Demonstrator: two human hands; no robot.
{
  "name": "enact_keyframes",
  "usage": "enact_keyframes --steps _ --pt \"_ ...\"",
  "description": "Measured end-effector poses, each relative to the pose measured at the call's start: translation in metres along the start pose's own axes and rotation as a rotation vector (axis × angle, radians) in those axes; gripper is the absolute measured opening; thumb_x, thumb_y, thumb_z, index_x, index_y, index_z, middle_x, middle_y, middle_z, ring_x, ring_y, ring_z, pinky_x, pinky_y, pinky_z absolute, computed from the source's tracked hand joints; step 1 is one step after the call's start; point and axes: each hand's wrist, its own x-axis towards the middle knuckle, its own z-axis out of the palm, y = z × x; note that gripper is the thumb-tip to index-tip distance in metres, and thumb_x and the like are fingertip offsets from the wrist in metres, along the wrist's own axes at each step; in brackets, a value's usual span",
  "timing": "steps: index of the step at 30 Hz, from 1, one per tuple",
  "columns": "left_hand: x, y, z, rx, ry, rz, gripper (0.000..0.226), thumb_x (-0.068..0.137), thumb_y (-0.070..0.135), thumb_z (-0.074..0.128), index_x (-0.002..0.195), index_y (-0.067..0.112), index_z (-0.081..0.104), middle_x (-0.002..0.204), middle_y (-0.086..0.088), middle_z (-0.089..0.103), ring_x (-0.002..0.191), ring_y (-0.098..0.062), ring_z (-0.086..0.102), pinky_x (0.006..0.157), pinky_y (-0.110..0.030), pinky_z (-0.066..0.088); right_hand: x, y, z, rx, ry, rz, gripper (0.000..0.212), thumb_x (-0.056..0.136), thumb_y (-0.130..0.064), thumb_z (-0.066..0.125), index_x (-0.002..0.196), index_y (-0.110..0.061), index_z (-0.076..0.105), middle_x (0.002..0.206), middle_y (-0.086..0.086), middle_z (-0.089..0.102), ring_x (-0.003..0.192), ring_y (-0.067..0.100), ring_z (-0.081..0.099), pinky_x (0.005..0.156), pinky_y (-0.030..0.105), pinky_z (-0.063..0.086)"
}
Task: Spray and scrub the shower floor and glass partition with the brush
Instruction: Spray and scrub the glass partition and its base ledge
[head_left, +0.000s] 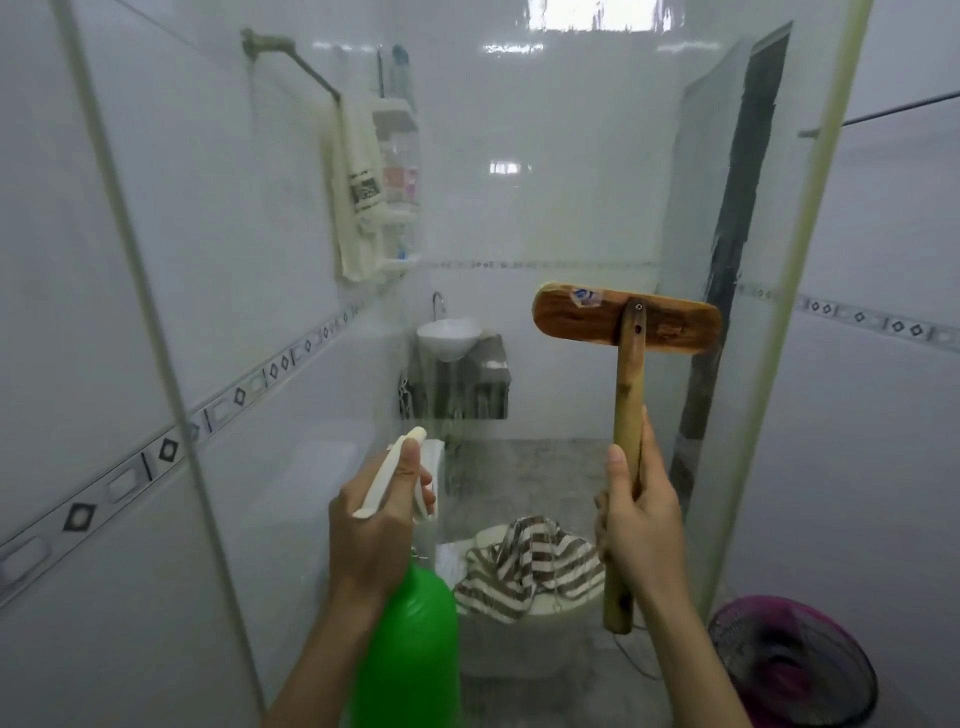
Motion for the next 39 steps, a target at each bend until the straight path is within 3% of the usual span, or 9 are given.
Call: enact_keyframes --steps 4,9,13,16,20,23,29,35,39 --pt "0.001 -0.005 -0.004 -0.022 -0.028 -0.011 0.057 0.096 0.056 0.052 0.071 0.007 0.069 0.068 -0.002 0.072 0.064 -0.011 0.068 0.066 -0.020 0.052 -0.001 -0.002 0.004 0.050 -0.010 -0.007 0.059 0.102 -0.030 0.040 0.144 -0.059 0.011 0.061 -0.004 0.040 0.052 0.015 0.041 0.049 0.034 0.042" --pt "0.002 -0.006 -0.008 -0.054 -0.014 -0.067 0.060 0.088 0.059 0.046 0.067 0.007 0.066 0.059 -0.006 0.068 0.054 -0.011 0.063 0.055 -0.014 0.048 -0.006 -0.007 0.017 -0.081 0.025 -0.070 0.057 0.102 -0.033 0.036 0.145 -0.057 0.008 0.085 -0.007 0.042 0.044 0.003 0.036 0.043 0.015 0.037" --pt "0.000 -0.010 -0.014 0.002 -0.021 -0.009 0.056 0.097 0.056 0.041 0.074 0.016 0.073 0.080 0.013 0.075 0.080 0.001 0.068 0.065 -0.001 0.042 0.014 -0.032 0.036 -0.163 0.024 -0.138 0.046 0.102 -0.038 0.033 0.148 -0.039 0.025 0.058 -0.001 0.039 0.039 0.006 0.035 0.038 0.021 0.034" --pt "-0.005 -0.009 -0.019 -0.024 0.014 -0.014 0.046 0.096 0.054 0.038 0.084 0.026 0.073 0.087 0.015 0.075 0.075 -0.007 0.070 0.066 -0.016 0.053 0.032 -0.034 0.049 -0.184 -0.096 -0.121 0.027 0.101 -0.041 0.037 0.097 -0.018 0.049 0.057 -0.005 0.040 0.038 0.005 0.037 0.038 0.019 0.032" --pt "-0.006 -0.005 -0.037 -0.077 0.048 0.023 0.033 0.098 0.052 0.039 0.085 0.046 0.069 0.083 0.011 0.072 0.044 -0.018 0.054 0.047 -0.031 0.046 -0.026 0.024 0.042 -0.254 -0.167 0.089 0.036 0.093 -0.049 0.040 0.075 -0.019 0.049 0.056 -0.006 0.045 0.039 0.003 0.041 0.038 0.017 0.032" --pt "-0.005 -0.007 -0.050 -0.098 0.046 0.024 0.034 0.098 0.051 0.040 0.082 0.048 0.070 0.077 0.002 0.069 0.042 -0.019 0.048 0.049 -0.029 0.042 -0.062 0.042 0.052 -0.303 -0.191 0.210 0.038 0.089 -0.054 0.039 0.072 -0.022 0.051 0.057 -0.006 0.051 0.044 0.001 0.047 0.042 0.017 0.034" --pt "-0.009 -0.012 -0.066 -0.065 0.010 0.000 0.031 0.098 0.053 0.042 0.086 0.052 0.071 0.077 -0.011 0.066 0.044 -0.020 0.048 0.053 -0.033 0.043 0.020 -0.024 0.087 -0.140 -0.215 -0.021 0.034 0.098 -0.046 0.043 0.080 -0.018 0.050 0.056 -0.007 0.043 0.038 0.002 0.039 0.037 0.013 0.030" --pt "-0.009 -0.011 -0.082 -0.100 0.063 -0.028 0.032 0.096 0.053 0.044 0.086 0.044 0.073 0.077 -0.017 0.066 0.042 -0.018 0.045 0.052 -0.032 0.040 -0.082 0.054 0.079 -0.376 -0.259 0.172 0.048 0.086 -0.064 0.029 0.081 -0.022 0.052 0.063 0.000 0.056 0.050 0.008 0.050 0.044 0.022 0.039" --pt "-0.009 -0.012 -0.091 -0.066 0.084 -0.030 0.034 0.097 0.052 0.044 0.086 0.037 0.073 0.080 -0.011 0.070 0.041 -0.017 0.047 0.050 -0.029 0.041 -0.025 0.000 0.110 -0.405 -0.296 -0.015 0.036 0.097 -0.051 0.037 0.085 -0.019 0.048 0.066 0.000 0.055 0.051 0.012 0.050 0.045 0.027 0.041"
